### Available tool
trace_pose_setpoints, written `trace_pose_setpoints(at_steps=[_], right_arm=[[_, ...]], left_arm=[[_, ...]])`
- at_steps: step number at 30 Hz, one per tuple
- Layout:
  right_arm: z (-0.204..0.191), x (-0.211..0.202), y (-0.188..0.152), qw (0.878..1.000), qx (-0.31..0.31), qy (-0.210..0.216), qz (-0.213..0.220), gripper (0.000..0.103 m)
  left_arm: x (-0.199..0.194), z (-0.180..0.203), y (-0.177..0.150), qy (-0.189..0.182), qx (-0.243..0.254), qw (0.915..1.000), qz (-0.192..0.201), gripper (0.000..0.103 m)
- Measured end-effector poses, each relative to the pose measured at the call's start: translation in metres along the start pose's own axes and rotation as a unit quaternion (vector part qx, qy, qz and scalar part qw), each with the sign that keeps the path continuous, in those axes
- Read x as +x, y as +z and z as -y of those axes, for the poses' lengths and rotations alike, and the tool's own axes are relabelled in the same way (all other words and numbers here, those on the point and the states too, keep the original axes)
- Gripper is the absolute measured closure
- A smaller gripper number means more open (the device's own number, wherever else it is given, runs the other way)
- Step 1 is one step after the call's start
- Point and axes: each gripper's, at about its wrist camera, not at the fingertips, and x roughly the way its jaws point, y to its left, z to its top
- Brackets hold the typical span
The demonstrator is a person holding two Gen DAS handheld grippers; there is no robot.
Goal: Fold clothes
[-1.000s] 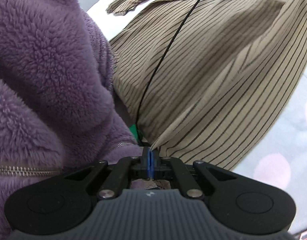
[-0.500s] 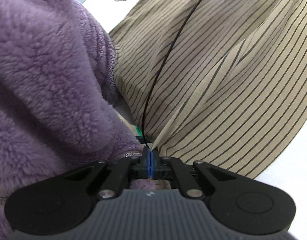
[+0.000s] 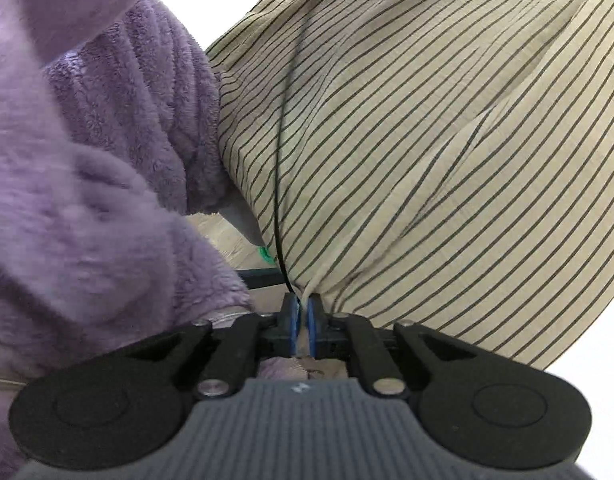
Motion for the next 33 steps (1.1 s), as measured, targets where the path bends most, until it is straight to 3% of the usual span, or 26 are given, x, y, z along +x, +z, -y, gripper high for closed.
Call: trace_pose_setpoints(at_steps=[3,9,18,23,27,33], right_arm=[[-0.009,-0.004,-0.004,1.000,-0.003,-0.014,0.016,0.077],[-0.018,-0.019,-0.024,0.998,0.006,-0.026,0.063,0.066],[0.018,-0.035,-0.066,0.978,0.105,-0.129,0.126,0.066],[0.020,-0.017,-0.093,0.980,0.087,-0.148,0.098,0.066],[0.004,0.007,-0.113,0.982,0.012,-0.179,0.058,0.066],[-0.001,0.040,-0.134,0.973,-0.056,-0.225,-0.003,0.058]], left_arm=[[-0.037,0.010,-0.033,0.000,0.013,0.9999,0.005,0.065],[-0.084,0.036,-0.115,-0.007,0.034,0.9992,-0.017,0.061],[-0.076,0.075,-0.244,-0.036,0.033,0.9952,-0.085,0.057],[-0.054,0.090,-0.296,-0.037,0.013,0.9905,-0.132,0.057],[-0.042,0.094,-0.329,-0.019,-0.007,0.9876,-0.156,0.057],[-0.040,0.098,-0.341,-0.019,0.006,0.9870,-0.160,0.059]])
